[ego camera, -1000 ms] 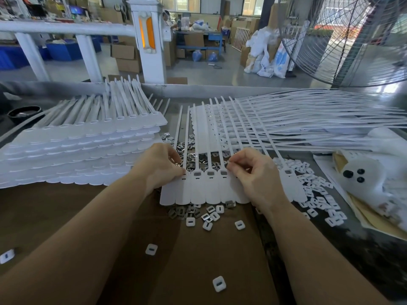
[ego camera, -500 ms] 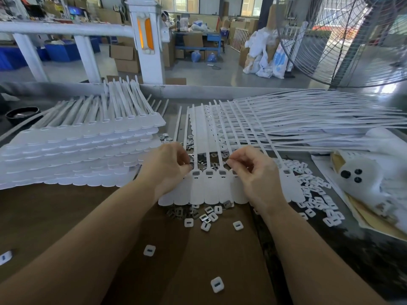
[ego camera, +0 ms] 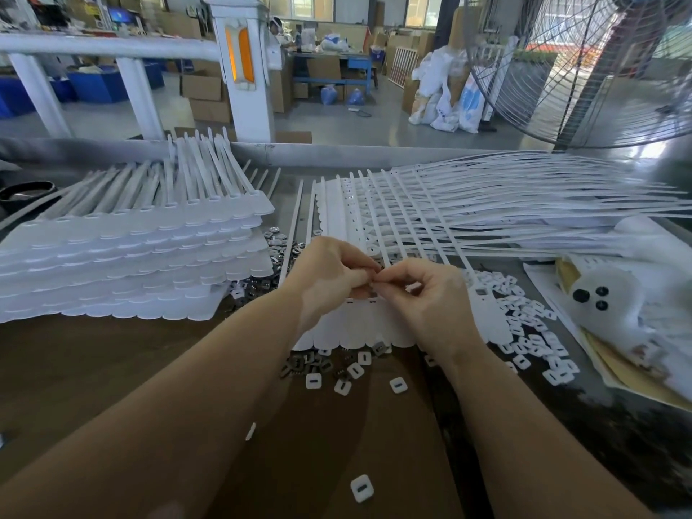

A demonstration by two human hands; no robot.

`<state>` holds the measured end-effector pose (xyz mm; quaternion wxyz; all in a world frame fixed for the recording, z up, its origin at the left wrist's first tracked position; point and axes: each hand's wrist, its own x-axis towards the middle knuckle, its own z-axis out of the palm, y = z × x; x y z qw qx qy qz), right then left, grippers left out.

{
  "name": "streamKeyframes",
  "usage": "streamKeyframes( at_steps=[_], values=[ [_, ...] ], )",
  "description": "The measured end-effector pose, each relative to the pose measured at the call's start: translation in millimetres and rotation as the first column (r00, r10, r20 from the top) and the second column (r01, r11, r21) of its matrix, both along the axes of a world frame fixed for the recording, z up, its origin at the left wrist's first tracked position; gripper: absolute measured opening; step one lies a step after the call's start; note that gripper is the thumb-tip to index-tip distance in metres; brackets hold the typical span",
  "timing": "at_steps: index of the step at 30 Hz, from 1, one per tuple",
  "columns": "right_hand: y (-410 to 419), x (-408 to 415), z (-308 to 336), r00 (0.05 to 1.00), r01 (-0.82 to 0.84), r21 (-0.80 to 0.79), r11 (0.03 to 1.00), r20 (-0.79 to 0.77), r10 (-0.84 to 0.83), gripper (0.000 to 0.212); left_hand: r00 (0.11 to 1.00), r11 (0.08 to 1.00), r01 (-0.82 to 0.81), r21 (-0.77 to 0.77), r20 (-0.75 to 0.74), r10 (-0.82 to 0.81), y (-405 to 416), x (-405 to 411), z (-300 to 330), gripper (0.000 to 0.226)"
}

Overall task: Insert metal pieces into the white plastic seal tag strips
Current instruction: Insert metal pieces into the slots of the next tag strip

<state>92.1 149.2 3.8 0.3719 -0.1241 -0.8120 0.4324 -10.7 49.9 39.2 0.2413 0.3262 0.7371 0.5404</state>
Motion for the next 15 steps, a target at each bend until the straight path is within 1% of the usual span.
streamKeyframes(
  at_steps=[8, 12, 15],
  values=[
    [-1, -1, -2, 0.996, 0.079, 0.010, 0.997, 0.041, -0.079, 0.011, 0.999, 0.999, -0.031, -0.027, -0.007, 0.031, -16, -14, -3, 0.023],
    [-1, -1, -2, 0.994, 0.083, 0.036, 0.996, 0.061, -0.085, 0.010, 0.999, 0.999, -0.025, -0.042, -0.043, 0.023, -23, -19, 0, 0.016],
    [-1, -1, -1, 0.993, 0.088, 0.050, 0.995, 0.073, -0.091, 0.010, 0.992, 0.995, -0.027, -0.094, -0.125, 0.015, -28, -22, 1, 0.009]
  ],
)
